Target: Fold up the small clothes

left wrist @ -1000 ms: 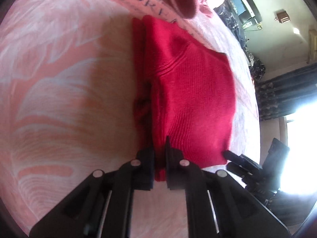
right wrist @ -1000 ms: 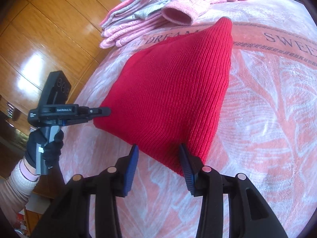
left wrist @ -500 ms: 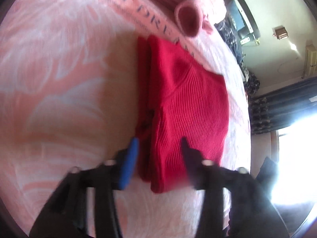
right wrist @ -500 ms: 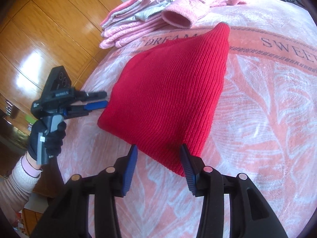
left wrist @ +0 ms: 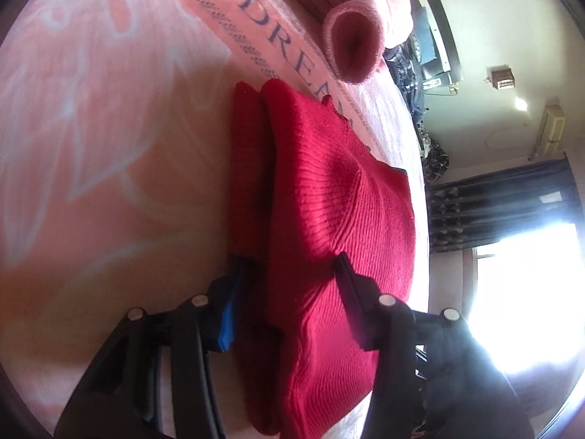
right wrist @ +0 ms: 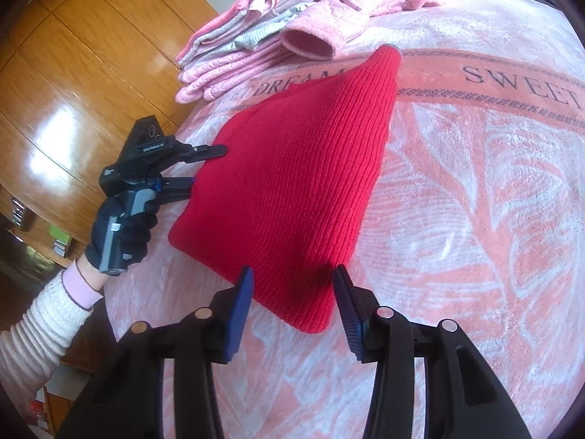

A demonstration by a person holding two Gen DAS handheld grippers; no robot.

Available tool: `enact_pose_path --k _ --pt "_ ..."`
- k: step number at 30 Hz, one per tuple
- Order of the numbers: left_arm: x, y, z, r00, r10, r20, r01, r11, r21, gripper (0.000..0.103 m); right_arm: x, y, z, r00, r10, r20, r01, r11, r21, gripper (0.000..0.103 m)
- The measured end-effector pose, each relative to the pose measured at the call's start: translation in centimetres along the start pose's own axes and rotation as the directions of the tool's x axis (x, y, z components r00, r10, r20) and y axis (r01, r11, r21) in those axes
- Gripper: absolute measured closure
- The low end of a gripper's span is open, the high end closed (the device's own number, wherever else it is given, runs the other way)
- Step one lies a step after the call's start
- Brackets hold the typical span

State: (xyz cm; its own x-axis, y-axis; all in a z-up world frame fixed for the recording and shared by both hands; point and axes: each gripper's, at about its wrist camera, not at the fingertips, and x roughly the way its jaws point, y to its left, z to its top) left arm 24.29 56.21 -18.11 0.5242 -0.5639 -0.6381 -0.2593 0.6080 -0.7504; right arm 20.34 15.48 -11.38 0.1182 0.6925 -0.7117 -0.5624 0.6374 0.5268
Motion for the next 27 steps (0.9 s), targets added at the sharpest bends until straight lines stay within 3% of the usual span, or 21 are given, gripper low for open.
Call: enact_pose_path --k 6,9,13,19,20,21,22,24,27 --pt "2.1 -2.1 0.5 0.995 -0.077 -0.060 0.084 0.990 0.115 0.043 -0.8 -1.6 1.1 0.997 0.058 0.044 -0.061 0.996 0.065 0.054" --pt "2.7 -2.3 0.4 0.980 -0.171 -0.096 0.182 0.977 0.114 0.043 -0.8 -2.6 2.0 0.997 0.050 0.050 -0.055 0.994 0.094 0.049" --pt "3.8 -2.3 0.5 0.982 -0.147 -0.115 0.162 0.977 0.141 0.043 0.6 -4.9 3.5 0.995 0.090 0.038 -0.096 0.980 0.176 0.046" --pt "4.8 -3.8 1.0 0.986 -0.105 -0.132 0.128 0.976 0.176 0.031 4.7 -7.6 5.6 0.981 0.192 0.024 -0.190 0.932 0.308 0.047" --pt "4.9 -4.0 1.0 0.988 -0.092 -0.126 0.114 0.976 0.184 0.035 5.0 -7.7 5.8 0.978 0.206 0.033 -0.205 0.924 0.321 0.052" --pt "5.0 -4.4 0.9 0.991 -0.069 -0.119 0.092 0.977 0.195 0.051 5.2 -7.6 6.0 0.976 0.214 0.035 -0.213 0.919 0.331 0.055" --pt "4.9 -4.5 0.7 0.993 -0.031 -0.112 0.053 0.977 0.207 0.060 5.2 -7.5 6.1 0.972 0.234 0.036 -0.232 0.913 0.337 0.065" --pt "4.7 -4.1 0.7 0.994 -0.028 -0.110 0.049 0.980 0.193 0.068 4.9 -7.4 6.2 0.963 0.266 0.038 -0.263 0.904 0.338 0.073" --pt "4.4 -4.0 0.6 0.994 -0.052 -0.098 0.068 0.985 0.162 0.071 3.5 -6.7 6.4 0.960 0.277 0.041 -0.275 0.909 0.312 0.084"
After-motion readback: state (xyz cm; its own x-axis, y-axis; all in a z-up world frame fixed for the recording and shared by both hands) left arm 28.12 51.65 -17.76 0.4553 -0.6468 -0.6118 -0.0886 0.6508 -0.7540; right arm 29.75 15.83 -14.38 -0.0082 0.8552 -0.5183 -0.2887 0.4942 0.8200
